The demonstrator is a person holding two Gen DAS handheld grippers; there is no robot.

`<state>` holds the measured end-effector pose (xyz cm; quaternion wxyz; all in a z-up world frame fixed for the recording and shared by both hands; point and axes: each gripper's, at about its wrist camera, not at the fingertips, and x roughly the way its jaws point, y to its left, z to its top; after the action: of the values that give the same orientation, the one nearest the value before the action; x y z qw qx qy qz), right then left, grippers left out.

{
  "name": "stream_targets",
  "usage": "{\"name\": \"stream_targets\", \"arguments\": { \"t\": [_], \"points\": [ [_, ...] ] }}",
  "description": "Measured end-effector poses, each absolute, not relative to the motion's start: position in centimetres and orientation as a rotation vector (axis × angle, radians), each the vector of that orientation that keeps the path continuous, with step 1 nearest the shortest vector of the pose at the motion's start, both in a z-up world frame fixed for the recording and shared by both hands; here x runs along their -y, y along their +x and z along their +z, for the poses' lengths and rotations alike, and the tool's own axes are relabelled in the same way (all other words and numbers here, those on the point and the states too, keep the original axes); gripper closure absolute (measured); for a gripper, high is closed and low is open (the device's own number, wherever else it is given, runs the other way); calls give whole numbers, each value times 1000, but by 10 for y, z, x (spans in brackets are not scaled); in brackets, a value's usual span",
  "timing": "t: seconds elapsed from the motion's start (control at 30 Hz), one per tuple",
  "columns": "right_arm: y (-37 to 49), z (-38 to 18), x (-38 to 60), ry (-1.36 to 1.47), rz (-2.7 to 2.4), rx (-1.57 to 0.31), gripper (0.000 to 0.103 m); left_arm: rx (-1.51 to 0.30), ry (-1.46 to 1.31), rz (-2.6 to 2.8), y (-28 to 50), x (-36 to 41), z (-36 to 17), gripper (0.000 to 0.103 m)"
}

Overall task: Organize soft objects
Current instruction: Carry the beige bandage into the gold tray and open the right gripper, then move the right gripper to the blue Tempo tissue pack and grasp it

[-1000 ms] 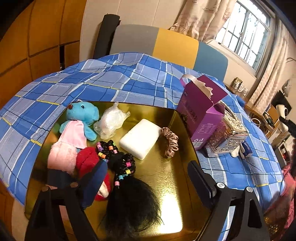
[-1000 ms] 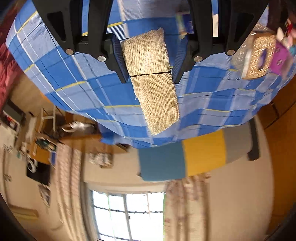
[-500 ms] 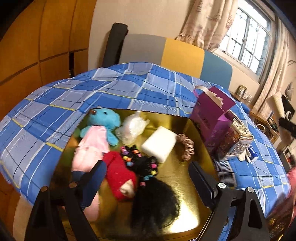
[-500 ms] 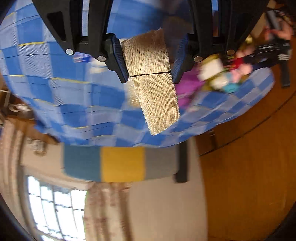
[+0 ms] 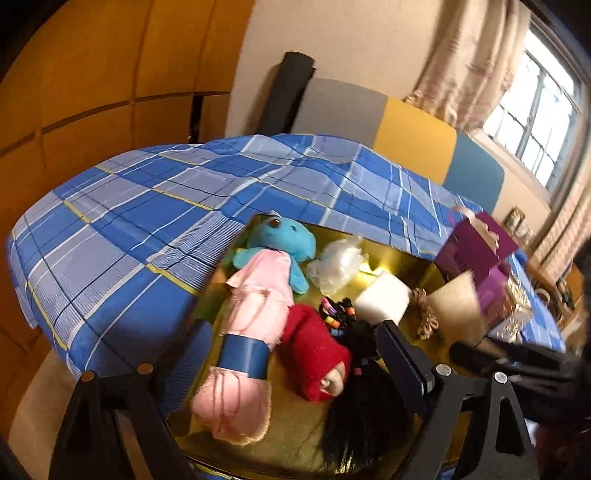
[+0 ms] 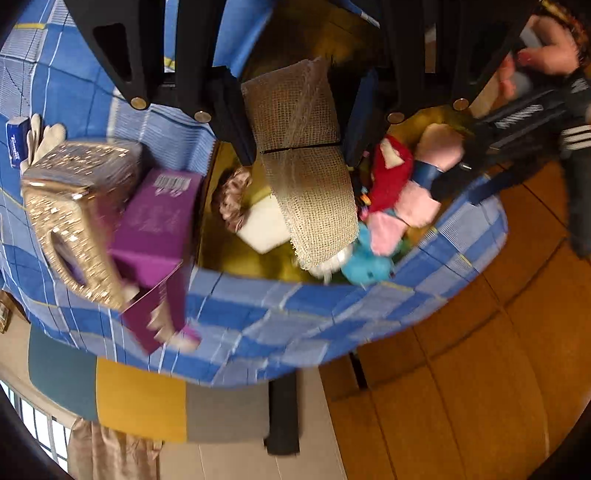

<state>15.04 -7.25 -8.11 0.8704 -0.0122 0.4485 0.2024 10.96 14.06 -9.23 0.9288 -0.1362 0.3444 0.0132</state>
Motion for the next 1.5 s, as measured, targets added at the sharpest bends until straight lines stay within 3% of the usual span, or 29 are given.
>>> {"name": "stream_targets", "arguments": {
  "t": [0.33,0.57,1.0,1.5],
  "points": [
    [168,-108,45,-148,238,-1004,48,-720,-307,39,109,-145,-96,12],
    [156,-92,53,-127,269,-958,45,-712,-312,31,106,-142,-94,12],
    [137,-54,107,-24,240,-872,45,-731,-274,-47,101,-116,-94,12],
    [118,-94,239,19,10,-994,45,-762,-170,-214,89,-52,-93,10]
  ]
}}
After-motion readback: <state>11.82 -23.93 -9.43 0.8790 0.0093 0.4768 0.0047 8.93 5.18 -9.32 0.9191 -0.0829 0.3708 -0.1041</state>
